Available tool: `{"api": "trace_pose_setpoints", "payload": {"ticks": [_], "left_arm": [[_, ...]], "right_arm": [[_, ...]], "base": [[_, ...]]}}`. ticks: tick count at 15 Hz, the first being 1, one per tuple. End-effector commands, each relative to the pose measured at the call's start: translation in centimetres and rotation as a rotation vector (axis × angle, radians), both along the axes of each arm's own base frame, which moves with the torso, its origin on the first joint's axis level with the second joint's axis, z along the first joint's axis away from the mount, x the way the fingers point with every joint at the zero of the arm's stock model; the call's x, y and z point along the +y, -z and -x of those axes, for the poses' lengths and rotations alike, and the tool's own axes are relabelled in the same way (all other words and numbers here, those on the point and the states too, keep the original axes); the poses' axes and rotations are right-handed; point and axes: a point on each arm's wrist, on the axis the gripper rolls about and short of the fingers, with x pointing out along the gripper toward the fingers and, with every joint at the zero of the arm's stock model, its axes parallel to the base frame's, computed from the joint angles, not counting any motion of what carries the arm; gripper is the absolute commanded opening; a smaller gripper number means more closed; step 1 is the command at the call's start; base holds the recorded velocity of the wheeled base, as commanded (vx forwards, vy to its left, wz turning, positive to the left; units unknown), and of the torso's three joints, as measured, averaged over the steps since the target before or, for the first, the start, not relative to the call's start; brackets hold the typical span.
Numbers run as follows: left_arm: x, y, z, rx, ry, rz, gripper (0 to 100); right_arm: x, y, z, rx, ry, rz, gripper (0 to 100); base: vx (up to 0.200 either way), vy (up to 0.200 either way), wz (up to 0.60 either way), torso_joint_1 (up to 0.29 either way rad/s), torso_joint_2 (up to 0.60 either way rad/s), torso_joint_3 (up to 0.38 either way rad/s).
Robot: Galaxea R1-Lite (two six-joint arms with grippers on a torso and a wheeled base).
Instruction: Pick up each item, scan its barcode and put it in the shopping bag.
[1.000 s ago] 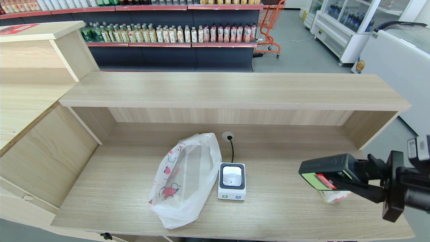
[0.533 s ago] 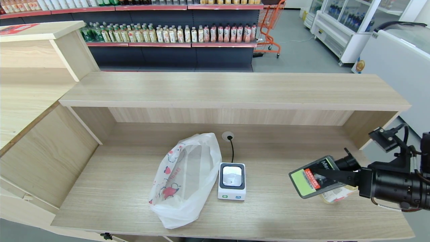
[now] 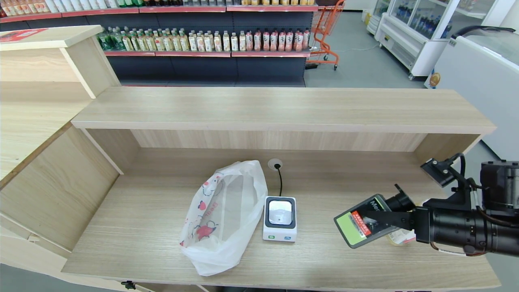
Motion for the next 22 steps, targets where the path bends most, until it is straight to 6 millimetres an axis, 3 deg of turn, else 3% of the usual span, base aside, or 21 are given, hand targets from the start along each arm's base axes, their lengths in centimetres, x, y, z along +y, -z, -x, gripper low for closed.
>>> {"api": "trace_pose_setpoints", "payload": {"ticks": [1,6,13,16,22], "left_arm": [[0.0,0.0,0.0,0.001,0.0,0.002,100],[0.0,0.0,0.0,0.002,-0.001,0.0,100],[0.0,0.0,0.0,0.001,0.0,-0.015,100],[0.0,0.0,0.0,0.001,-0.001,-0.015,100],[0.0,0.0,0.0,0.001,-0.001,-0.017,100]], "right_arm": [[0.1,0.0,0.0,0.001,-0.007,0.0,0],[0.3,-0.3,-0.6,-0.012,-0.004,0.001,0],[4.2,1.2,-6.3,0.0,-0.007,0.063,0],[7.0,3.4,-8.4,0.01,-0.068,0.07,0],[8.6,7.1,-10.0,0.021,-0.112,0.101,0]], "base": [[0.0,0.0,0.0,0.0,0.0,0.0],[0.0,0.12,0.0,-0.004,0.0,0.002],[0.0,0.0,0.0,0.0,0.0,0.0],[0.0,0.0,0.0,0.0,0.0,0.0],[0.0,0.0,0.0,0.0,0.0,0.0]]}}
